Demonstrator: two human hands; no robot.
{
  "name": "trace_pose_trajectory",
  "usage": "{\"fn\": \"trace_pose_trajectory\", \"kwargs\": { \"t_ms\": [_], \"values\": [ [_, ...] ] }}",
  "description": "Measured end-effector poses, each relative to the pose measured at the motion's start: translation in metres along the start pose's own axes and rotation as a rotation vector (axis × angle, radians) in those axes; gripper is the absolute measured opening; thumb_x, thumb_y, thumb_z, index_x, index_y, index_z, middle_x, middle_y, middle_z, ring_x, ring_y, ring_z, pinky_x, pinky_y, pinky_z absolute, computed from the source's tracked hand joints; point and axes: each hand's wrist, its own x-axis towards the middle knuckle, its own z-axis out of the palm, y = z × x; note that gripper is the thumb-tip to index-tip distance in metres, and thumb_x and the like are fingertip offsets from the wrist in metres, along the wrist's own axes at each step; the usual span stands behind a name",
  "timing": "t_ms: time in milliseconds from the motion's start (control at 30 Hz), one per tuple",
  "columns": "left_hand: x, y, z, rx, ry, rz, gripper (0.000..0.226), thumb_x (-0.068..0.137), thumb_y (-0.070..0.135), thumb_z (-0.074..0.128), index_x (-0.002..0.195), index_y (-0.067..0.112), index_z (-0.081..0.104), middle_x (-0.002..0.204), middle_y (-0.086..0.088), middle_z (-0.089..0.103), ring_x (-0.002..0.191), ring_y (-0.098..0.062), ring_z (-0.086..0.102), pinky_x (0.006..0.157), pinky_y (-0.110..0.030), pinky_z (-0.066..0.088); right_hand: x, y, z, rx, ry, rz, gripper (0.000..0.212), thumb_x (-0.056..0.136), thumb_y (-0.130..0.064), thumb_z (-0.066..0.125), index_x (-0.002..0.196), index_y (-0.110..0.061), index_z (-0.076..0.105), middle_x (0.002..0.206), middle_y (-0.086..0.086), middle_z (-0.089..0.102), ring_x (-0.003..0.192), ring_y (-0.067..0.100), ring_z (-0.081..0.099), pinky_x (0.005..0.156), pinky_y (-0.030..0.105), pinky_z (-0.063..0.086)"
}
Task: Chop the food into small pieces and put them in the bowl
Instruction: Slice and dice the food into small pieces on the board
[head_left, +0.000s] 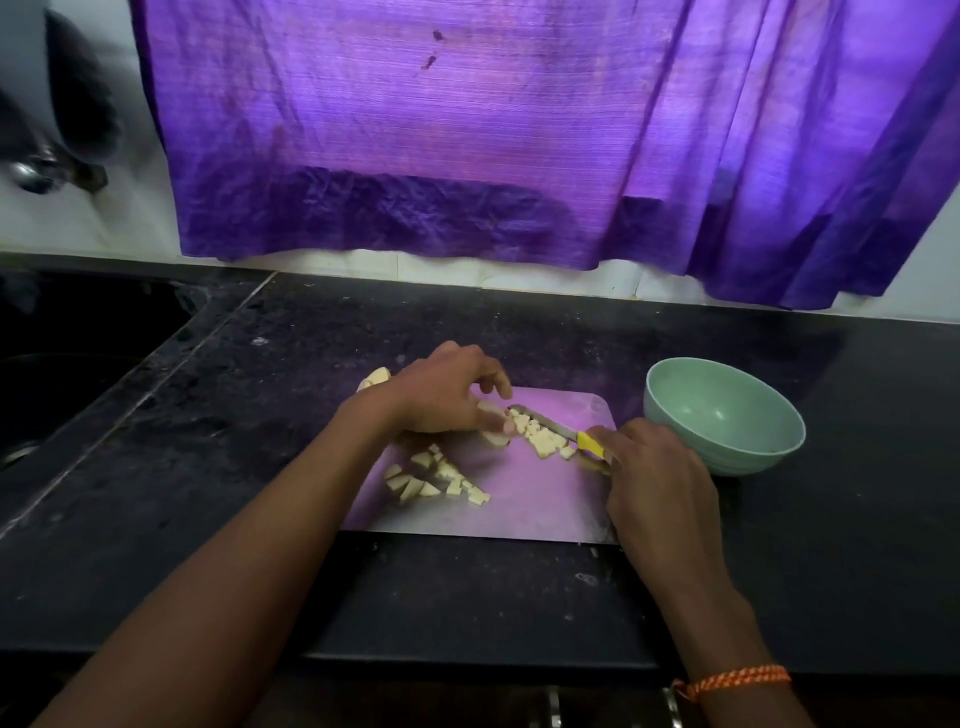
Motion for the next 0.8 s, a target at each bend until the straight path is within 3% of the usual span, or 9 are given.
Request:
{"fn": "trace_pose_trajectory", "kwargs": {
  "t_ms": [67, 100, 233, 433, 600, 700, 800],
  "values": [
    [-0.002, -0.001, 0.0, 0.097, -0.071, -0.023, 0.053, 0.08, 0.06, 0.085, 0.124, 0.038, 0.067, 0.126, 0.01, 0.057, 0.122, -0.013, 0.04, 0.101, -0.04, 0.04, -0.001, 0.001, 0.0, 0.009, -0.007, 0.003, 0.033, 0.087, -0.01, 0.063, 0.112, -0.029, 0.074, 0.089, -0.004, 0.055, 0.083, 0.023, 0.053, 0.062, 0.033, 0.028],
    [-0.002, 0.0, 0.001, 0.122, -0.05, -0.012, 0.055, 0.077, 0.063, 0.086, 0.123, 0.038, 0.069, 0.126, 0.011, 0.058, 0.122, -0.013, 0.039, 0.1, -0.04, 0.039, -0.003, 0.002, 0.0, 0.01, -0.01, 0.006, 0.033, 0.087, -0.01, 0.063, 0.112, -0.029, 0.074, 0.089, -0.004, 0.055, 0.083, 0.022, 0.053, 0.062, 0.033, 0.027],
    [0.002, -0.001, 0.001, 0.171, 0.092, 0.022, 0.041, 0.081, 0.058, 0.085, 0.116, 0.039, 0.077, 0.114, 0.014, 0.066, 0.116, -0.013, 0.041, 0.092, -0.039, 0.038, -0.009, 0.003, -0.004, 0.054, -0.033, -0.024, 0.035, 0.087, -0.009, 0.065, 0.114, -0.028, 0.075, 0.088, -0.004, 0.056, 0.08, 0.022, 0.053, 0.058, 0.032, 0.033],
    [0.0, -0.004, -0.003, 0.022, 0.079, -0.021, 0.034, 0.088, 0.035, 0.086, 0.121, 0.034, 0.077, 0.102, 0.018, 0.068, 0.112, -0.013, 0.041, 0.093, -0.043, 0.046, -0.018, 0.009, -0.017, 0.198, -0.018, 0.047, 0.023, 0.088, -0.007, 0.064, 0.096, -0.028, 0.068, 0.082, -0.006, 0.051, 0.076, 0.021, 0.052, 0.057, 0.04, 0.049],
    [0.001, -0.004, -0.001, -0.148, 0.212, 0.005, 0.027, 0.091, 0.004, 0.079, 0.104, 0.028, 0.082, 0.091, 0.012, 0.075, 0.092, -0.009, 0.069, 0.091, -0.047, 0.06, -0.022, 0.005, -0.011, 0.126, 0.03, -0.016, 0.03, 0.093, -0.009, 0.055, 0.11, -0.023, 0.074, 0.082, -0.004, 0.053, 0.073, 0.02, 0.049, 0.06, 0.037, 0.044],
    [0.0, -0.005, -0.004, -0.216, 0.289, -0.015, 0.029, 0.094, 0.0, 0.074, 0.102, 0.026, 0.083, 0.097, 0.008, 0.076, 0.095, -0.01, 0.069, 0.091, -0.045, 0.06, -0.024, -0.008, -0.009, 0.111, 0.01, -0.051, 0.042, 0.09, -0.014, 0.045, 0.116, -0.024, 0.075, 0.09, -0.001, 0.06, 0.077, 0.021, 0.051, 0.062, 0.036, 0.044],
    [0.001, -0.009, -0.005, -0.246, 0.406, -0.038, 0.034, 0.097, -0.003, 0.066, 0.102, 0.026, 0.083, 0.108, 0.009, 0.073, 0.102, -0.008, 0.066, 0.093, -0.044, 0.059, -0.028, -0.019, -0.01, 0.144, -0.014, -0.059, 0.041, 0.088, -0.008, 0.053, 0.118, -0.024, 0.075, 0.095, 0.0, 0.064, 0.081, 0.024, 0.053, 0.063, 0.038, 0.047]
  ]
}}
